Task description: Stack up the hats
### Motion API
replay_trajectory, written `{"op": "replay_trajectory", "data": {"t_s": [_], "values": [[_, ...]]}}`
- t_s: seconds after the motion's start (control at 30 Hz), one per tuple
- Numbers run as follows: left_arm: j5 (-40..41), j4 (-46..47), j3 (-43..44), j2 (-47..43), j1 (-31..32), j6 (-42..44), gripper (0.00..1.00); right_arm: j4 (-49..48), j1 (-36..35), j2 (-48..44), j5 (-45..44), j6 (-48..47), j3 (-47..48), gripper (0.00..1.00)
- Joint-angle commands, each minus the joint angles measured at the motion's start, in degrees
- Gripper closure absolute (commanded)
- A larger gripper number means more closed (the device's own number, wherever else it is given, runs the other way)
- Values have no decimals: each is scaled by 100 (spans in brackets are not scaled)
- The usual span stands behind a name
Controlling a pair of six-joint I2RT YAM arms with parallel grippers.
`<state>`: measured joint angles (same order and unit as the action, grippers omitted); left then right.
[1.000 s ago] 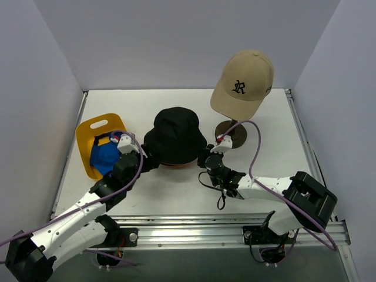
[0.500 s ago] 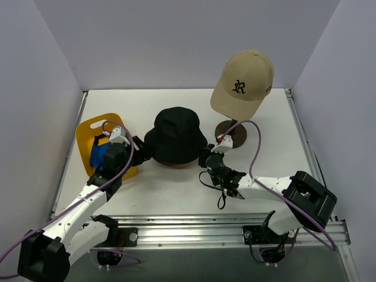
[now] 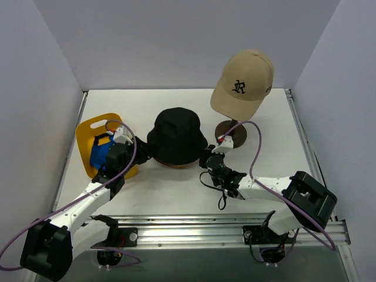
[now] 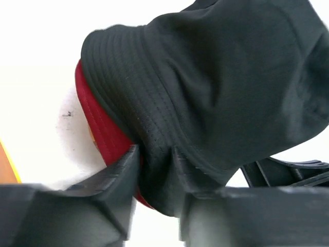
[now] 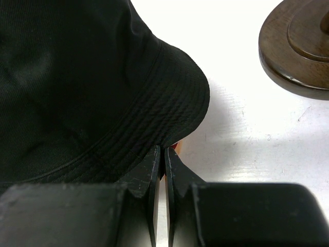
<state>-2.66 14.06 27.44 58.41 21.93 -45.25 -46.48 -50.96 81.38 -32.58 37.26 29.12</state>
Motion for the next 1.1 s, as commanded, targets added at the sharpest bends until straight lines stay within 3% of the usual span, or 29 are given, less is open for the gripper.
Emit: {"op": "replay_trajectory", "data": {"t_s": [0.0,0.1,0.13,0.47,0.83,0.97,1.0,1.07], "values": [[116,396,-63,-84,-31,-115,66,7,42,-26,-170,-87,-91,100],[213,202,-28,-67,-40,-115,84,-10,42,44,-179,-69,-82,100],[213,158,-20,-6,-40,-124,97,-28,51,53,-187,-61,-91,100],[626,-281,121,557,-22,60,97,-54,165,132,-223,-52,-144,100],[766,-273,148,900,21,324,89,-256,332,624,-117,1,-100,100],[854,-430,235,760,39,368,70,-318,385,642,-91,36,-152,100],[898,-605,270,646,65,377,60,-318,394,616,-100,45,-153,100],[1021,-869,375,497,83,368,53,-292,394,502,-117,54,-170,100]]}}
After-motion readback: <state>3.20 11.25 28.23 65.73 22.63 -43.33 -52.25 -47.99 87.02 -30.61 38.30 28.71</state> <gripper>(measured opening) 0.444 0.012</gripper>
